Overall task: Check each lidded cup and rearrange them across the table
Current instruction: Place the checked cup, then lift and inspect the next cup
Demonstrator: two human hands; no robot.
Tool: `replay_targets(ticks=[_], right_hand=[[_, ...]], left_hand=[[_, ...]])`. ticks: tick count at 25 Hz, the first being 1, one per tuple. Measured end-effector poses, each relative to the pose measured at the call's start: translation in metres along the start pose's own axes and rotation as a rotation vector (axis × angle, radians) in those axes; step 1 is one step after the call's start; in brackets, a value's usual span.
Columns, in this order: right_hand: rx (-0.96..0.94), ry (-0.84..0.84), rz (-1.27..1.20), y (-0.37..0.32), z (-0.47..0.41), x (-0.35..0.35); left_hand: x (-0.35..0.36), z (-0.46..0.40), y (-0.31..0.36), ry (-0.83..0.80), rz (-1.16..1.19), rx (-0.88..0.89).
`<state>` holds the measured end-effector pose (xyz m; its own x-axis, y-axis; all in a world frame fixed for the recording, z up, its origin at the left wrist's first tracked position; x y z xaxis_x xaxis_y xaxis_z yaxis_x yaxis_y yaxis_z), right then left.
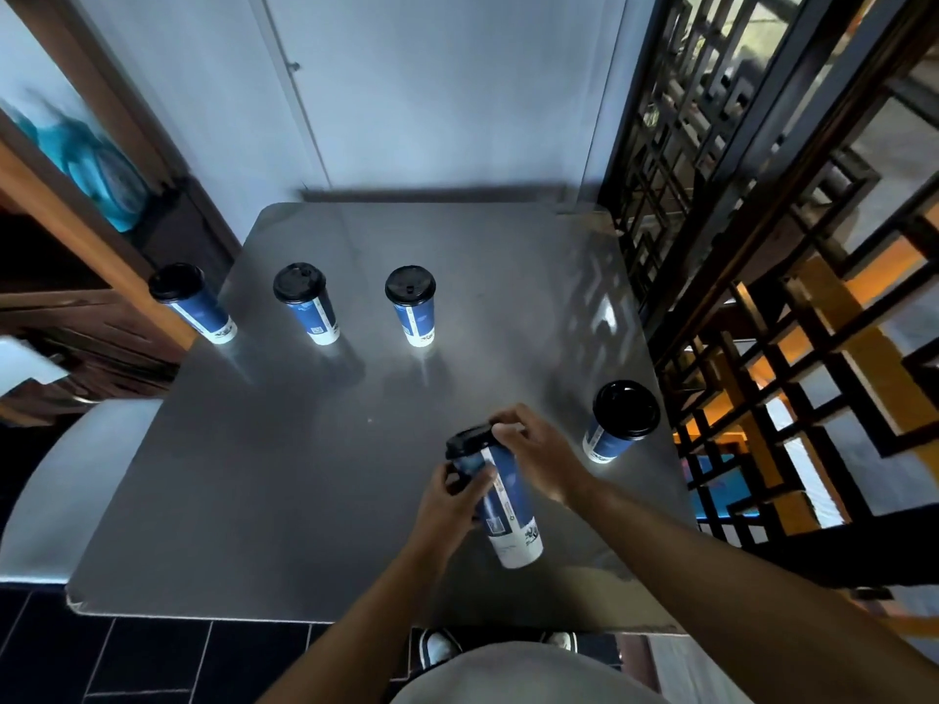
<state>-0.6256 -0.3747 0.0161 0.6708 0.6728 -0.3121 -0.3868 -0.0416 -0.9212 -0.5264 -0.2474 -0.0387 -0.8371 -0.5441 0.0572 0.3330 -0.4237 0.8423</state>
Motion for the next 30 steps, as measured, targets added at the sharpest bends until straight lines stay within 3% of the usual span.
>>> replay_targets(ticks=[3,8,14,17,22,30], right_hand=[[0.101,-0.021,-0.199,0.014,-0.006,0.008],[0.113,0.008,-0.185,0.028,-0.002,0.018],[0.488,0.010,-0.286,0.037,0.002,0.020],[0.513,-0.027,-0.277,0.037,0.005,0.020],[0.494,0.003,-0.260,0.039,0.003,0.020],[0.458,0.024,-0.135,0.051,0.001,0.023]], left_hand=[[0.002,-0.001,0.011,0.051,0.026,-0.109],[0.007,0.000,0.025,-0.048,0.262,-0.222],[0.018,0.013,0.039,-0.141,0.628,-0.464],[0.020,0.012,0.035,-0.136,0.681,-0.512],[0.017,0.011,0.023,-0.190,0.696,-0.667],[0.015,0.002,0.026,-0.156,0.332,-0.476]])
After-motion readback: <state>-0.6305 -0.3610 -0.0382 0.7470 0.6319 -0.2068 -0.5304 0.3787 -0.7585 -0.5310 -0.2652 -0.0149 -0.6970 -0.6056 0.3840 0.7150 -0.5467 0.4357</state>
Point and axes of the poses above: each hand's wrist, its own z-axis away from the middle knuckle, its own x-axis out of the palm, y = z × x, the point moved 3 cm from there along -z, towards the middle knuckle
